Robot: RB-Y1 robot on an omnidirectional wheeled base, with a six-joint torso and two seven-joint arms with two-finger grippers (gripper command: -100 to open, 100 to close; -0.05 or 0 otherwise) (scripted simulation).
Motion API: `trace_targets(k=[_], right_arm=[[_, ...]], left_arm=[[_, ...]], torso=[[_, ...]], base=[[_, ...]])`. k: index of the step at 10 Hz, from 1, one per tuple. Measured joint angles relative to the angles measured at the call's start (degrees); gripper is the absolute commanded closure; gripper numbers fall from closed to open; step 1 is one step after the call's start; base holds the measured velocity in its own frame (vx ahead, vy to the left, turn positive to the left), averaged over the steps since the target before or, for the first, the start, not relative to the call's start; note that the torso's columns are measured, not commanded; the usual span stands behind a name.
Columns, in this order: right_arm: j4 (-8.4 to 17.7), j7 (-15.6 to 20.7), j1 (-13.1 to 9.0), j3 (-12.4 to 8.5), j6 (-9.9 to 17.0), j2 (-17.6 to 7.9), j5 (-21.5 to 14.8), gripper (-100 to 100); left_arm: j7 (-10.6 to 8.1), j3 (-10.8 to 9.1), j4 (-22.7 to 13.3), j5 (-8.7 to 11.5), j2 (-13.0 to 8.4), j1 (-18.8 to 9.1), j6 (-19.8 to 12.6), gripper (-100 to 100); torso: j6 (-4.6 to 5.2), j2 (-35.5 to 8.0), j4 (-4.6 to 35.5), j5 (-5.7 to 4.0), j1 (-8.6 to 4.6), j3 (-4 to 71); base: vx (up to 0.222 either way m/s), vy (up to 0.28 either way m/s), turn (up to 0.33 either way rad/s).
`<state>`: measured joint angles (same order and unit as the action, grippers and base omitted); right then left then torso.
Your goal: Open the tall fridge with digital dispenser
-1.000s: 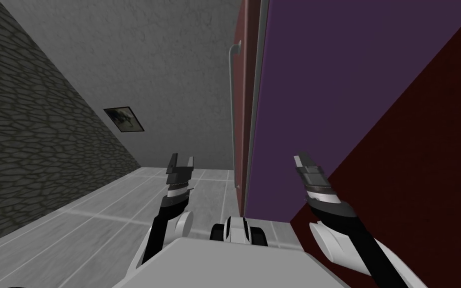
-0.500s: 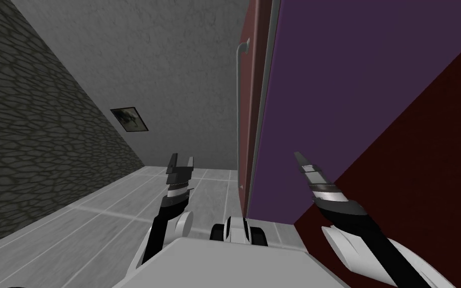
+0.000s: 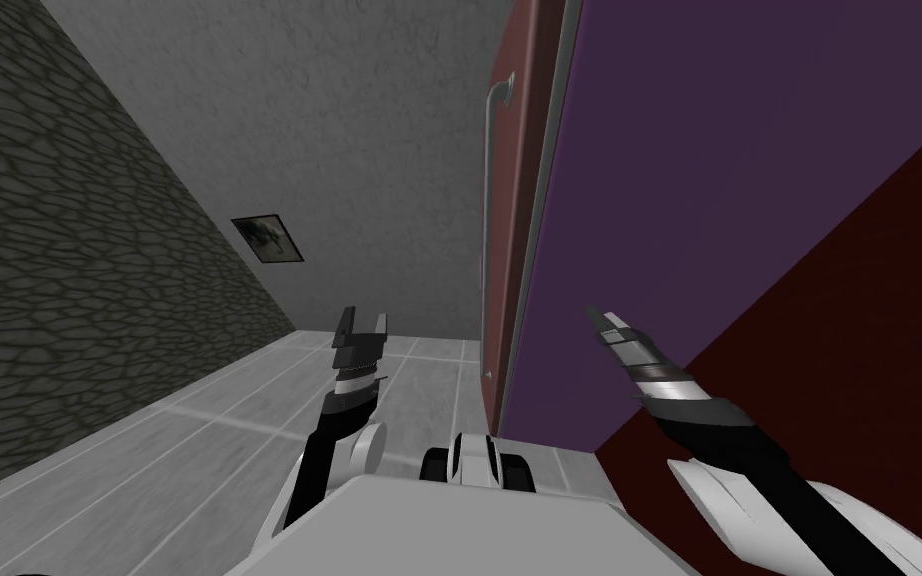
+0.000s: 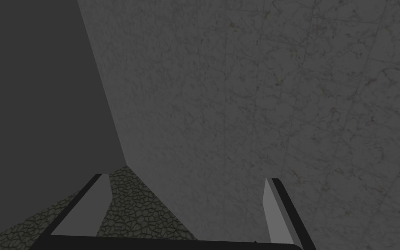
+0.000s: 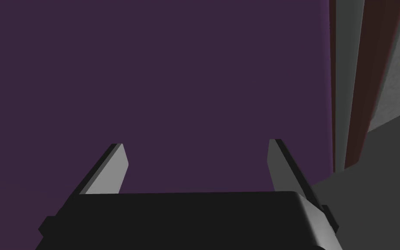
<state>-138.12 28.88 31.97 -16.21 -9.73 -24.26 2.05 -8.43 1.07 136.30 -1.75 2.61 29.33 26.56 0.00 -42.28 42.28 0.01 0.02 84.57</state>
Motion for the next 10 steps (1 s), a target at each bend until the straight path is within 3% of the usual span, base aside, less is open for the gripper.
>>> trace_targets(k=[10], right_arm=[[-0.95, 13.76, 3.12, -6.8, 12.27, -11.31, -0.02, -100]], left_arm=[[0.0, 0.0, 0.0, 0.0, 0.0, 0.0, 0.0, 0]], torso=[[0.0, -0.01, 0.0, 0.0, 0.0, -0.01]], base=[[0.005, 0.054, 0.036]])
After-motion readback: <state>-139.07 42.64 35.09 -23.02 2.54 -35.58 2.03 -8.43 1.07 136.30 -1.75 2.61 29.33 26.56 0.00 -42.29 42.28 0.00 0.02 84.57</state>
